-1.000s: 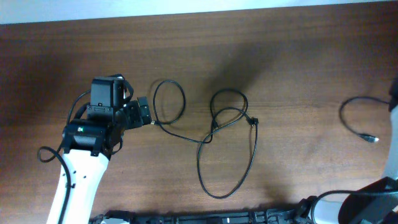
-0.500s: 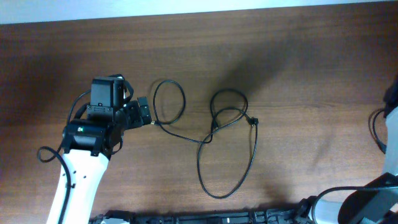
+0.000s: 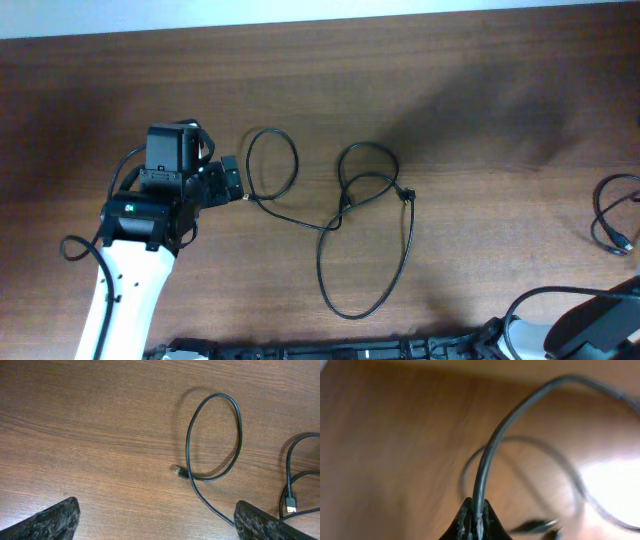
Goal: Untangle cables
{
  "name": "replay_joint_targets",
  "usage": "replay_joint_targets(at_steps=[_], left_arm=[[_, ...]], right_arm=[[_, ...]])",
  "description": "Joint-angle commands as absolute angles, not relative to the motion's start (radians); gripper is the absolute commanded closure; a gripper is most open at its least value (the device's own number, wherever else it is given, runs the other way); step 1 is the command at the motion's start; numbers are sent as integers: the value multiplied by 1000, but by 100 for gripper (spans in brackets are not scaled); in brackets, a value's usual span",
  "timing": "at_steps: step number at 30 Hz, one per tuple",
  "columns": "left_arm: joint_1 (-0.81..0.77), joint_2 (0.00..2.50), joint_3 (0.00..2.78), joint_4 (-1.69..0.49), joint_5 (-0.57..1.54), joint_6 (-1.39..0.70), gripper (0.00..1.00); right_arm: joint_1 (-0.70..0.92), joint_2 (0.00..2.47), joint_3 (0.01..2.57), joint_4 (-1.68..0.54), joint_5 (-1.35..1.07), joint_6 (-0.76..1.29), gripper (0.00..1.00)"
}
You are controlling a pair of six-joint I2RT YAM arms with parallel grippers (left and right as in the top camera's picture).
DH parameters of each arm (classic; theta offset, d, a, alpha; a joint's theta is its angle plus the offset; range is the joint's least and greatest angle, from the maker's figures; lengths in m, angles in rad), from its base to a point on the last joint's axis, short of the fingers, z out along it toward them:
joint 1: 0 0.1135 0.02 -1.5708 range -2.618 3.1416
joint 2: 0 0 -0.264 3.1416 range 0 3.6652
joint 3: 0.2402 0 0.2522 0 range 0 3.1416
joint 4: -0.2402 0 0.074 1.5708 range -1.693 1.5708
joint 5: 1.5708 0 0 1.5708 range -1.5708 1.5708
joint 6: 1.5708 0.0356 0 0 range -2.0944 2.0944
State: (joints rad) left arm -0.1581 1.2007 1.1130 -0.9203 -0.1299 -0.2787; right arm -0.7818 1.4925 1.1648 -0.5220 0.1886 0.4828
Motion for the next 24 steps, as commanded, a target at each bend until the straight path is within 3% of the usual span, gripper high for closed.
replay_joint_targets(at_steps=[1, 5, 9, 11, 15, 24], left_arm=[[-153, 1196, 1127, -918, -123, -263, 1], [-153, 1196, 1127, -918, -123, -263, 1], [-153, 1196, 1127, -918, -123, -263, 1], [-153, 1196, 1127, -918, -123, -263, 1], [-153, 1196, 1127, -918, -123, -263, 1], [-153, 1196, 1127, -918, -123, -263, 1]], right_arm=[[-778, 1489, 1167, -543, -1, 459, 96], [-778, 1523, 1167, -549, -31, 335, 96], [-778, 1570, 1167, -582, -33, 329, 37], [-778, 1597, 1167, -595, -60, 328, 19], [-778, 1628, 1167, -603, -196, 242, 13], [-778, 1629, 1167, -625, -555, 20, 12]])
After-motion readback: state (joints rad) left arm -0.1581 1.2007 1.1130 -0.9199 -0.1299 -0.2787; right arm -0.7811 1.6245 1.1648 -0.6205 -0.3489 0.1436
